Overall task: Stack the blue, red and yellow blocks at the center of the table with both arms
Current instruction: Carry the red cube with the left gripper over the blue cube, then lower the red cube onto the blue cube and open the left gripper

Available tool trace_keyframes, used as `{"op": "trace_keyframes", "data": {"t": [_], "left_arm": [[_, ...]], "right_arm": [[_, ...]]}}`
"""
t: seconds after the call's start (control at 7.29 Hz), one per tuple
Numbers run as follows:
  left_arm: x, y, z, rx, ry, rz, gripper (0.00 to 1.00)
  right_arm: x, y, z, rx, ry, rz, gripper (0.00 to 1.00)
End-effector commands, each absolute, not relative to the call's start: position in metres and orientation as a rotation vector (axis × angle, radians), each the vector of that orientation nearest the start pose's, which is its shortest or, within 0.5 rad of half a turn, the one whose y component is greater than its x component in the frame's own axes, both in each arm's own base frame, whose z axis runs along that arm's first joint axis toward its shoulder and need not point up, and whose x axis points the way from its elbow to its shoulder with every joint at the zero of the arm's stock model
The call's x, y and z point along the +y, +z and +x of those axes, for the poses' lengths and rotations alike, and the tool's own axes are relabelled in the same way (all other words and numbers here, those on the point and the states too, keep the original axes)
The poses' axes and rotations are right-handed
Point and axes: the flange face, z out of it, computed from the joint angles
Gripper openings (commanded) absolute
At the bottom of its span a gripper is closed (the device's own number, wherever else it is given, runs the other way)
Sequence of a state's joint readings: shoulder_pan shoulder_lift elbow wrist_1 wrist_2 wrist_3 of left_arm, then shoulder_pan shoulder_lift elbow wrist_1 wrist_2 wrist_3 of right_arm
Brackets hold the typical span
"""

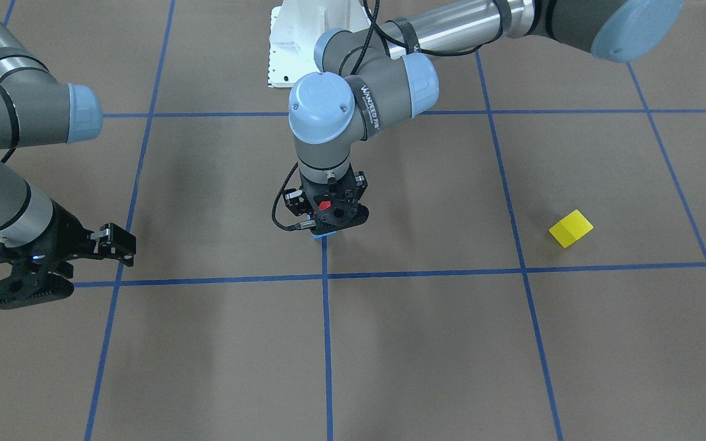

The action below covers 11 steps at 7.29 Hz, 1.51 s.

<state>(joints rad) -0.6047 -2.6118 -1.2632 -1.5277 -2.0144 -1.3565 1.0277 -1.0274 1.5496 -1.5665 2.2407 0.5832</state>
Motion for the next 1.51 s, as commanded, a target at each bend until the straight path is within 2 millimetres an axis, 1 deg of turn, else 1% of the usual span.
{"op": "trace_keyframes", "data": {"t": [0.0, 0.27, 0.41, 0.55, 0.69, 0.82, 0.96, 1.37], "left_arm": [[-0.520, 0.124, 0.613, 0.791, -0.213, -0.130, 0.00], [-0.514, 0.125, 0.617, 0.790, -0.202, -0.135, 0.00], [-0.512, 0.128, 0.619, 0.786, -0.199, -0.137, 0.14], [-0.512, 0.128, 0.619, 0.787, -0.199, -0.137, 0.24], [-0.510, 0.129, 0.621, 0.785, -0.198, -0.139, 0.51], [-0.508, 0.128, 0.622, 0.787, -0.190, -0.138, 0.93], [-0.506, 0.127, 0.623, 0.789, -0.189, -0.139, 1.00], [-0.505, 0.125, 0.622, 0.792, -0.189, -0.138, 1.00]], "right_arm": [[-0.623, 0.346, -0.292, -0.825, -0.138, 0.081, 0.99], [-0.623, 0.346, -0.292, -0.825, -0.138, 0.081, 0.99], [-0.623, 0.346, -0.292, -0.825, -0.139, 0.082, 0.99], [-0.623, 0.346, -0.292, -0.825, -0.139, 0.082, 0.99], [-0.623, 0.348, -0.293, -0.824, -0.138, 0.079, 0.99], [-0.623, 0.348, -0.293, -0.824, -0.139, 0.080, 0.99], [-0.623, 0.349, -0.293, -0.823, -0.139, 0.079, 0.99], [-0.625, 0.349, -0.290, -0.822, -0.136, 0.079, 0.99]]}}
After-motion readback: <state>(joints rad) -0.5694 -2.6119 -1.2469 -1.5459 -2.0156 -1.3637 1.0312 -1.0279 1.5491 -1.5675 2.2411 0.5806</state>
